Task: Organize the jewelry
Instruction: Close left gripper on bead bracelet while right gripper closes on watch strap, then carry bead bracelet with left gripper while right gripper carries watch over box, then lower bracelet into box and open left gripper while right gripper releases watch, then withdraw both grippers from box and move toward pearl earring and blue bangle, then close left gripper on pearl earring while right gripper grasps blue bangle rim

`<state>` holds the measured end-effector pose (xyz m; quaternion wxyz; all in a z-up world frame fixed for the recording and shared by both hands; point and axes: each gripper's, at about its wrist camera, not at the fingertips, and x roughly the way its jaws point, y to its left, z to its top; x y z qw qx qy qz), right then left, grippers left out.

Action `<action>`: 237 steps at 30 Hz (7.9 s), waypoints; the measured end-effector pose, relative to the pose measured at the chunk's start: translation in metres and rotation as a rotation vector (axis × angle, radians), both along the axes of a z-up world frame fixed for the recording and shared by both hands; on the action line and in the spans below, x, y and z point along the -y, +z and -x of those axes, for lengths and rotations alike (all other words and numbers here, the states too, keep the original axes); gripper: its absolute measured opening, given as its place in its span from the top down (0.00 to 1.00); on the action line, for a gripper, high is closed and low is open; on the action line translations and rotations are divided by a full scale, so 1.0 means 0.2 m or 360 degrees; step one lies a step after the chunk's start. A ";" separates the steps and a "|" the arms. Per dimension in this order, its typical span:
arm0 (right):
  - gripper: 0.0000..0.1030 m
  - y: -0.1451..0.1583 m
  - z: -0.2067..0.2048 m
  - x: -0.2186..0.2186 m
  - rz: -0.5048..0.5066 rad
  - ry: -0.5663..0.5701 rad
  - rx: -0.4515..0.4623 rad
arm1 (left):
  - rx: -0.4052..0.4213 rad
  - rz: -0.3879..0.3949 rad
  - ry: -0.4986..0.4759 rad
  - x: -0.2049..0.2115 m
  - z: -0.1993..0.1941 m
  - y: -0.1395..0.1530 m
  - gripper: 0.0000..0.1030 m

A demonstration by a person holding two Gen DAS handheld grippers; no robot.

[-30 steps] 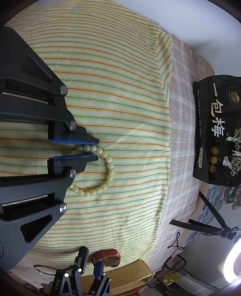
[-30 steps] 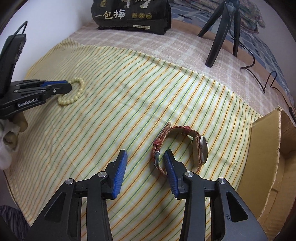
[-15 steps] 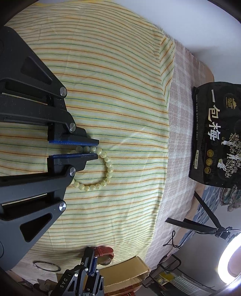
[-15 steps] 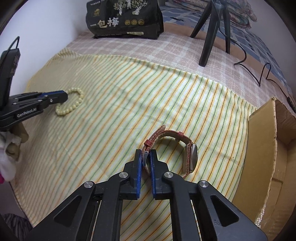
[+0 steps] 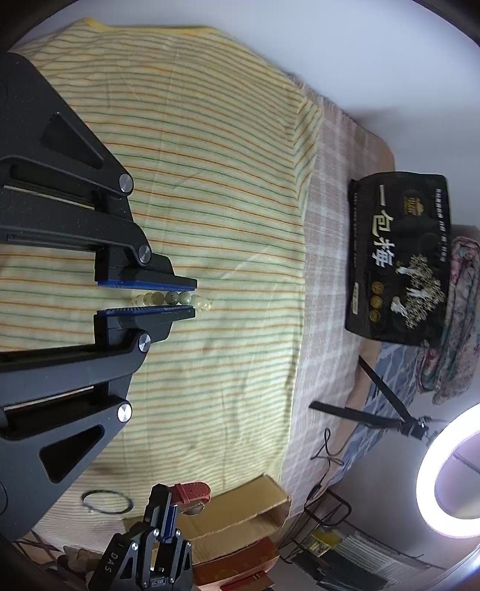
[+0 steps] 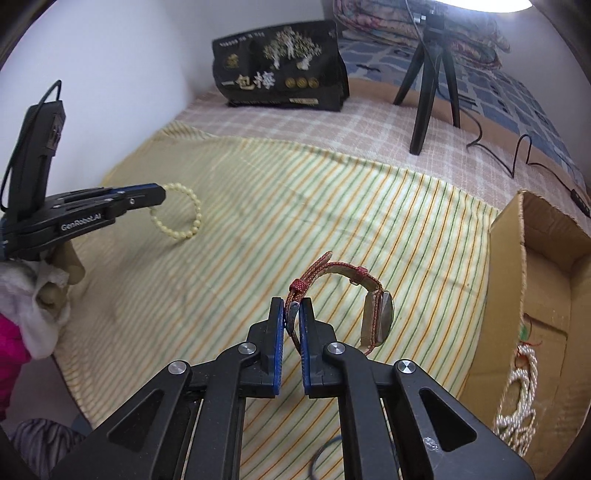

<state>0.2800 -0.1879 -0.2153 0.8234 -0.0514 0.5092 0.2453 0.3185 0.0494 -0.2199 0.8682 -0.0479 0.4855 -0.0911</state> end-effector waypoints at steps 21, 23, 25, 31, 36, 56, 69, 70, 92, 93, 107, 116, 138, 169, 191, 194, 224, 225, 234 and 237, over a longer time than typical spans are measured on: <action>0.94 0.35 0.36 0.35 -0.0093 -0.0135 0.0214 | 0.0170 0.0030 -0.0231 0.35 0.33 0.34 0.95; 0.94 0.36 0.39 0.41 -0.0092 -0.0165 0.0232 | 0.0179 0.0040 -0.0267 0.40 0.34 0.36 0.95; 0.94 0.38 0.41 0.48 -0.0096 -0.0201 0.0245 | 0.0192 0.0050 -0.0302 0.46 0.35 0.39 0.95; 0.94 0.40 0.44 0.68 -0.0093 -0.0316 0.0278 | 0.0208 0.0111 -0.0397 0.65 0.38 0.43 0.95; 0.94 0.41 0.45 0.81 -0.0094 -0.0387 0.0303 | 0.0212 0.0158 -0.0463 0.81 0.37 0.44 0.95; 0.94 0.27 0.30 1.13 -0.0094 -0.0483 0.0258 | 0.0246 0.0179 -0.0630 1.37 0.08 0.46 0.95; 0.94 0.16 0.07 1.16 -0.0114 -0.0460 0.0214 | 0.0172 0.0173 -0.0604 1.56 -0.21 0.28 0.95; 0.94 0.15 0.06 1.16 -0.0113 -0.0460 0.0209 | 0.0169 0.0169 -0.0600 1.57 -0.22 0.28 0.95; 0.83 0.07 -0.03 1.17 -0.0063 -0.0486 0.0165 | 0.0137 0.0143 -0.0576 1.62 -0.31 0.22 0.95; 0.82 0.07 -0.03 1.17 -0.0063 -0.0486 0.0173 | 0.0137 0.0141 -0.0578 1.62 -0.31 0.22 0.95; 0.66 0.17 0.03 1.11 -0.0053 -0.0482 0.0242 | 0.0171 0.0125 -0.0572 1.57 -0.24 0.30 0.95; 0.66 0.26 0.12 1.06 -0.0035 -0.0474 0.0282 | 0.0230 0.0117 -0.0553 1.48 -0.15 0.43 0.95; 0.38 0.58 0.57 0.86 -0.0004 -0.0480 0.0501 | 0.0567 -0.0002 -0.0583 1.14 0.46 0.86 0.95; 0.23 0.43 0.93 0.77 0.0167 -0.0636 0.0546 | 0.0630 -0.0040 -0.0448 0.54 0.96 0.71 0.47; 0.24 0.07 0.88 0.51 0.0189 -0.0143 0.0338 | 0.0158 -0.0017 -0.0444 0.37 0.84 0.10 0.61; 0.29 0.01 0.84 0.46 0.0187 -0.0080 0.0267 | 0.0085 -0.0009 -0.0494 0.40 0.81 0.03 0.68; 0.83 -0.25 0.54 0.31 0.0221 0.0184 0.0021 | -0.0058 -0.0123 -0.0660 0.54 0.61 -0.28 0.81; 0.83 -0.26 0.53 0.31 0.0223 0.0187 0.0016 | -0.0056 -0.0135 -0.0665 0.55 0.60 -0.29 0.82; 0.93 -0.27 0.49 0.30 0.0219 0.0185 -0.0037 | -0.0049 -0.0119 -0.0654 0.55 0.58 -0.31 0.93; 0.97 -0.26 0.49 0.29 0.0223 0.0188 -0.0033 | -0.0043 -0.0117 -0.0641 0.55 0.58 -0.30 0.93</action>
